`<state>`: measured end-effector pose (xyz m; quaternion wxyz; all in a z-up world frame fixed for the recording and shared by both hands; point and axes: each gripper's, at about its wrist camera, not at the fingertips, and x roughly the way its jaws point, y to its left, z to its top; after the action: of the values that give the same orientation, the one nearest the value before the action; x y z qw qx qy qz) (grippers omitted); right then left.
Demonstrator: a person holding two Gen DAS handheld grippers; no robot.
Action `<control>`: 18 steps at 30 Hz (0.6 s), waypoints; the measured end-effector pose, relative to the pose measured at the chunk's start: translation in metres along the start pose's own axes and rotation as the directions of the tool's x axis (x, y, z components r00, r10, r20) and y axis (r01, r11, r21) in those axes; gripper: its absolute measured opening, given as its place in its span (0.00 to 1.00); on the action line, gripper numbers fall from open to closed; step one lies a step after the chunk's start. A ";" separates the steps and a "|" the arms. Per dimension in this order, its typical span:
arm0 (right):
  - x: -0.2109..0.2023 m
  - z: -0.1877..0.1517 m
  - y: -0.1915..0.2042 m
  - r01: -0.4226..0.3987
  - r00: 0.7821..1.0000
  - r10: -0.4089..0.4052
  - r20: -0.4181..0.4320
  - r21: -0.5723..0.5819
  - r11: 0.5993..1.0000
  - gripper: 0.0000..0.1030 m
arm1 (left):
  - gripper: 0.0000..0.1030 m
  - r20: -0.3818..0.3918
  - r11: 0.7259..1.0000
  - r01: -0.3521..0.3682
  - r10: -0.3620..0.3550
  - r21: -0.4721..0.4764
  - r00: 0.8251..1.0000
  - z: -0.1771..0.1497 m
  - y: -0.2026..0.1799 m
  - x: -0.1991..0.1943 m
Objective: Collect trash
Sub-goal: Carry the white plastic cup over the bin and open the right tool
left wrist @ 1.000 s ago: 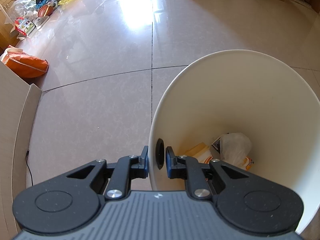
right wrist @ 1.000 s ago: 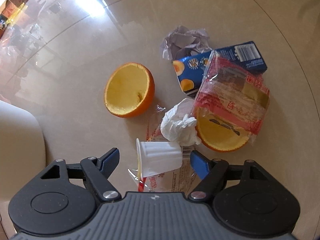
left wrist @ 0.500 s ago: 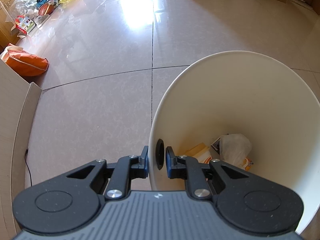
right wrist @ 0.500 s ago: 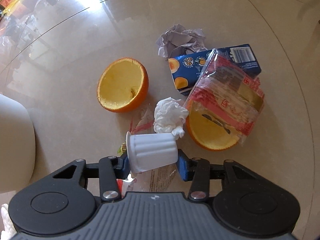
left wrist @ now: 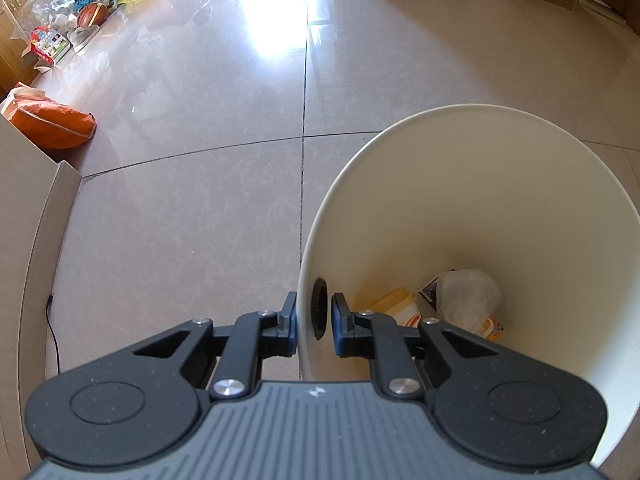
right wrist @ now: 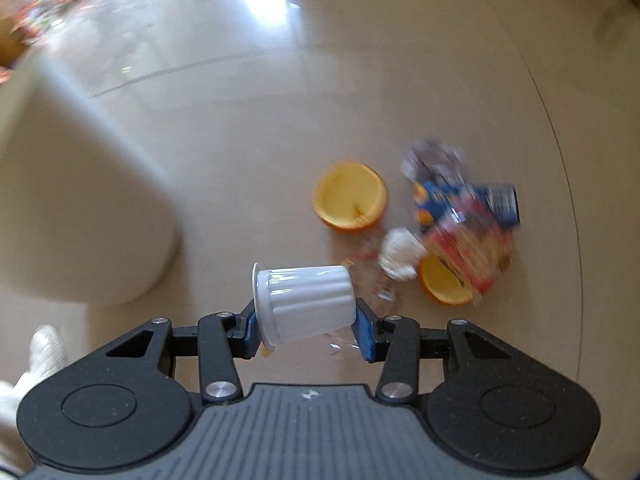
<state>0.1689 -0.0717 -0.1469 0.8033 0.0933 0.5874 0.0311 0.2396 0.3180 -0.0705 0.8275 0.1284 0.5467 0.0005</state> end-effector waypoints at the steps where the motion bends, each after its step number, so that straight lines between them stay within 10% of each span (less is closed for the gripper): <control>1: -0.010 0.003 0.009 -0.014 1.000 0.014 0.002 -0.028 1.000 0.49 | 0.14 0.000 1.000 0.002 -0.002 -0.002 1.000 0.000 0.000 0.000; 18: -0.126 0.082 0.179 -0.168 0.955 0.257 0.151 -0.440 0.882 0.49 | 0.14 -0.003 1.000 0.009 -0.009 -0.005 1.000 0.001 0.003 0.001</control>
<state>0.2191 0.0741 0.0282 0.8521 -0.0161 0.4669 0.2361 0.2409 0.3206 -0.0703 0.8269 0.1237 0.5486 -0.0016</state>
